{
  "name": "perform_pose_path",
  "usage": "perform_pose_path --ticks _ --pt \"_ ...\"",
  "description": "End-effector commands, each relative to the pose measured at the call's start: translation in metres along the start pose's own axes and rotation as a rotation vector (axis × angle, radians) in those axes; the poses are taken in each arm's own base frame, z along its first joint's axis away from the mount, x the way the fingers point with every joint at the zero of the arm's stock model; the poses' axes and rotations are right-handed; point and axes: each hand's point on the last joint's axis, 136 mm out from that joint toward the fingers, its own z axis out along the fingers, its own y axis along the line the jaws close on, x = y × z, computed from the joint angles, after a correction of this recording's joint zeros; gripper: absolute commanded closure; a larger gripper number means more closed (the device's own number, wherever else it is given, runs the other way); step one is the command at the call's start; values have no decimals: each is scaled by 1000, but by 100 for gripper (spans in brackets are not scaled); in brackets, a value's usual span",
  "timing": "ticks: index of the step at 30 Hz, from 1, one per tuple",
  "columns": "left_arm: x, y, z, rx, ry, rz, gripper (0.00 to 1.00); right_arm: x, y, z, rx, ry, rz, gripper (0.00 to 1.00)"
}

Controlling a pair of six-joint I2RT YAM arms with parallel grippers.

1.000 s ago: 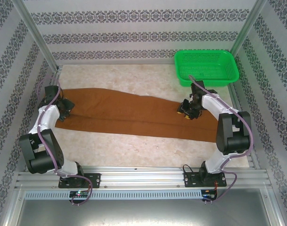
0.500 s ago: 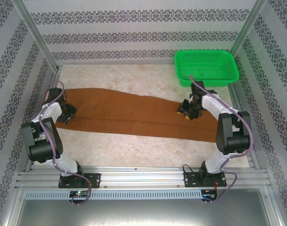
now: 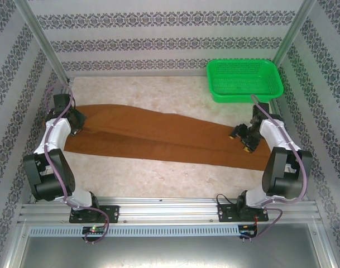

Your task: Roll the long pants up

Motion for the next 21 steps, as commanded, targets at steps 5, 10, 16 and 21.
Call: perform_pose_path --ticks 5,10,16,21 --pt "-9 -4 -3 -14 -56 21 100 32 -39 5 79 129 65 25" --pt "-3 -7 12 -19 -27 41 100 31 -47 14 109 143 108 25" --pt "0 -7 21 -19 -8 50 100 15 -61 29 156 120 154 26" --pt "1 -7 24 -20 -1 54 100 -5 -68 34 188 95 170 27"
